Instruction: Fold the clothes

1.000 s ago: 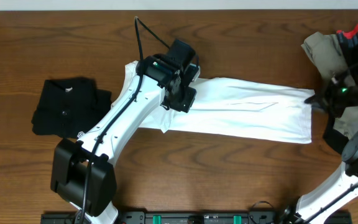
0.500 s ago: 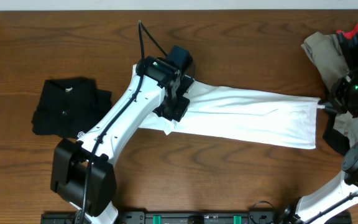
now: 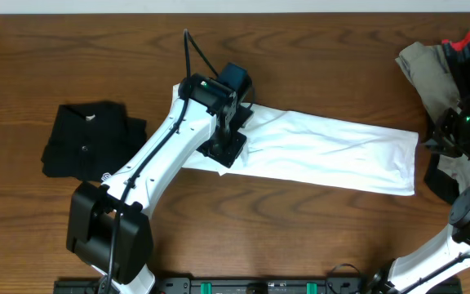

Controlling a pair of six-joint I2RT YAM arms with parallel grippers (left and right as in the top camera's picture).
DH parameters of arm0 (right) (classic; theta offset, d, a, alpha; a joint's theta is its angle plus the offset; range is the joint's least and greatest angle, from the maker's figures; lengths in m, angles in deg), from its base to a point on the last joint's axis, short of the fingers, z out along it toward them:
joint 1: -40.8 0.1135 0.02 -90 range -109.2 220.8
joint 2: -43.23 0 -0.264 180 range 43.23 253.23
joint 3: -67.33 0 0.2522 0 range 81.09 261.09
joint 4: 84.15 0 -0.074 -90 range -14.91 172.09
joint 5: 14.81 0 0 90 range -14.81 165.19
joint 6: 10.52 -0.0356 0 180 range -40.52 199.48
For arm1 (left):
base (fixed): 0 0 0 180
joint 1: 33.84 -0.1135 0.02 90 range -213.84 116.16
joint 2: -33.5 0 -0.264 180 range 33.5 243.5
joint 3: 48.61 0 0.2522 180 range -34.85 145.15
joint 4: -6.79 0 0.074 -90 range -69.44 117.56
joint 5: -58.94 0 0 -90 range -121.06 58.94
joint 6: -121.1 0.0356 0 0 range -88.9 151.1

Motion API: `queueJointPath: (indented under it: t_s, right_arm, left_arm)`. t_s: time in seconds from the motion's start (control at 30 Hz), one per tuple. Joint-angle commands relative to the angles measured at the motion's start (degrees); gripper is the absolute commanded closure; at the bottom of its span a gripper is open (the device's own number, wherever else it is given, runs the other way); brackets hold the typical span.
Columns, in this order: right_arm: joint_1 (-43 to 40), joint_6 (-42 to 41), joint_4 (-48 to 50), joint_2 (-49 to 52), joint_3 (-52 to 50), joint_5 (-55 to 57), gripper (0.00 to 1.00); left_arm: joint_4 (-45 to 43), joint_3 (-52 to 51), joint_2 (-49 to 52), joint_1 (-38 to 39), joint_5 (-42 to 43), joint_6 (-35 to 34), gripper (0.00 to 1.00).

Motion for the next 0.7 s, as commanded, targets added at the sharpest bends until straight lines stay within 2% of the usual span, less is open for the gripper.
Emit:
queueJointPath:
  t_s: [0.0,0.13,0.27,0.33,0.43,0.5,0.67]
  right_arm:
    - [0.8,1.8,-0.2,-0.4,0.6,-1.9,0.72]
    - [3.7,9.2,0.1,-0.4,0.6,-12.5,0.67]
    - [7.3,10.6,1.0,-0.4,0.6,-14.9,0.64]
    - [9.0,10.6,1.7,-0.4,0.6,-14.8,0.63]
    - [11.0,10.6,2.4,-0.4,0.6,-14.4,0.63]
    - [11.8,10.6,2.9,-0.4,0.6,-13.8,0.62]
    - [12.4,10.5,2.7,-0.4,0.6,-13.0,0.61]
  left_arm:
    - [0.3,-0.3,0.6,-0.2,-3.5,0.0,0.33]
    - [-0.4,-0.3,0.6,-1.3,-8.1,-3.6,0.32]
    - [-3.1,-1.7,0.6,-5.2,-10.2,-10.7,0.33]
    - [-5.0,-3.5,0.6,-7.8,-7.1,-13.2,0.33]
    - [-8.7,-7.4,0.6,-10.8,2.4,-13.3,0.42]
    - [-12.4,-10.8,0.6,-11.7,7.3,-13.4,0.43]
    - [-21.1,-17.7,0.6,-11.5,8.7,-16.0,0.42]
